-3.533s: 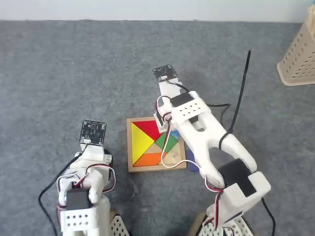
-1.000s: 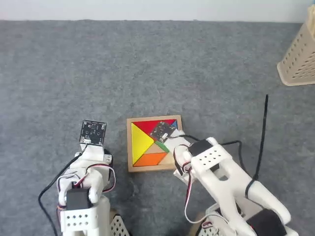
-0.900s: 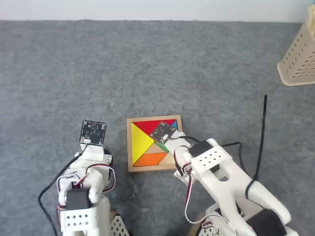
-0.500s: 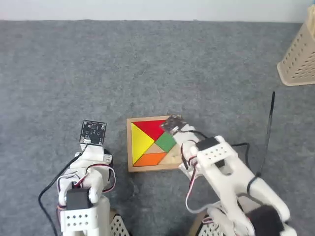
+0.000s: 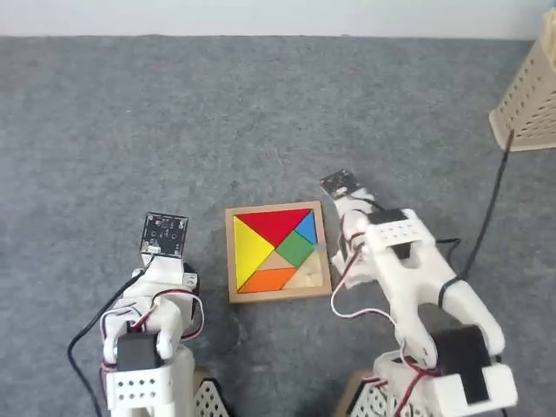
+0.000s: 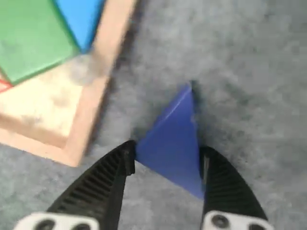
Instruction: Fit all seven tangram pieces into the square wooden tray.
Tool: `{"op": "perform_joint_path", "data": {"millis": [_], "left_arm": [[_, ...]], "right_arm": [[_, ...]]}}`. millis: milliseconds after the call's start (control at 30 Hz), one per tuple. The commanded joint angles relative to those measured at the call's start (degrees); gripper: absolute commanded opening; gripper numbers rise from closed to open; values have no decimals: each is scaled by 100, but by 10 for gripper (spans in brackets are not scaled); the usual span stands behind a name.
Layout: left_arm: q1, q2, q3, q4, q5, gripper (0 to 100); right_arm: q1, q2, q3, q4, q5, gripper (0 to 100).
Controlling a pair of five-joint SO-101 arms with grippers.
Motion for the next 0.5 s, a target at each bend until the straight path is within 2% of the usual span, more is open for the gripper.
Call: {"op": "perform_joint_path", "data": {"millis": [0, 200, 400, 467], "left_arm": [[18, -132, -48, 0, 44, 71], [18, -132, -48, 0, 44, 71], [18, -132, -48, 0, 44, 71], [18, -132, -48, 0, 44, 71]], "right_arm": [[479, -558, -229, 40, -79, 110], [295, -1763, -246, 453, -62, 98], [-734, -2422, -255, 778, 18, 96], [-1112, -2378, -264, 778, 246, 96]]}}
